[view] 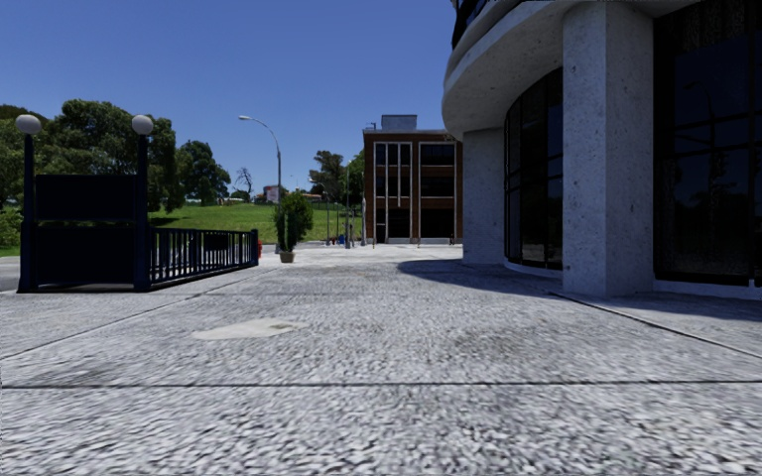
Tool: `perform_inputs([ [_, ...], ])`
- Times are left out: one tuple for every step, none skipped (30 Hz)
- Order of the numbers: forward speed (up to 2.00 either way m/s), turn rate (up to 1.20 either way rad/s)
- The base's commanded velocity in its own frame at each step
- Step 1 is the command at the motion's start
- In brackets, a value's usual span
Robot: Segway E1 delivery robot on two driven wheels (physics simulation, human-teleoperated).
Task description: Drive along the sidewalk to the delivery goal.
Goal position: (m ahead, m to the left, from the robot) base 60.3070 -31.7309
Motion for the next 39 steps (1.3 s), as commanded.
perform_inputs([
  [2.00, 0.00],
  [2.00, 0.00],
  [2.00, 0.00],
  [2.00, 0.00],
  [2.00, 0.00],
  [2.00, 0.00],
  [2.00, 0.00],
  [2.00, 0.00],
  [2.00, 0.00],
  [2.00, 0.00],
  [2.00, 0.00],
  [2.00, 0.00],
  [2.00, 0.00],
  [2.00, 0.00],
  [2.00, 0.00],
  [2.00, 0.00],
  [2.00, 0.00],
  [2.00, 0.00],
  [2.00, 0.00],
  [2.00, 0.00],
  [2.00, 0.00],
  [2.00, 0.00],
  [2.00, 0.00],
  [2.00, 0.00],
  [2.00, 0.00],
  [2.00, 0.00],
  [2.00, 0.00],
  [2.00, 0.00],
  [2.00, 0.00],
  [2.00, 0.00],
  [2.00, 0.00],
  [2.00, 0.00],
  [2.00, 0.00],
  [2.00, 0.00],
  [2.00, 0.00],
  [2.00, 0.00],
  [2.00, 0.00],
  [2.00, 0.00],
  [2.00, 0.00],
])
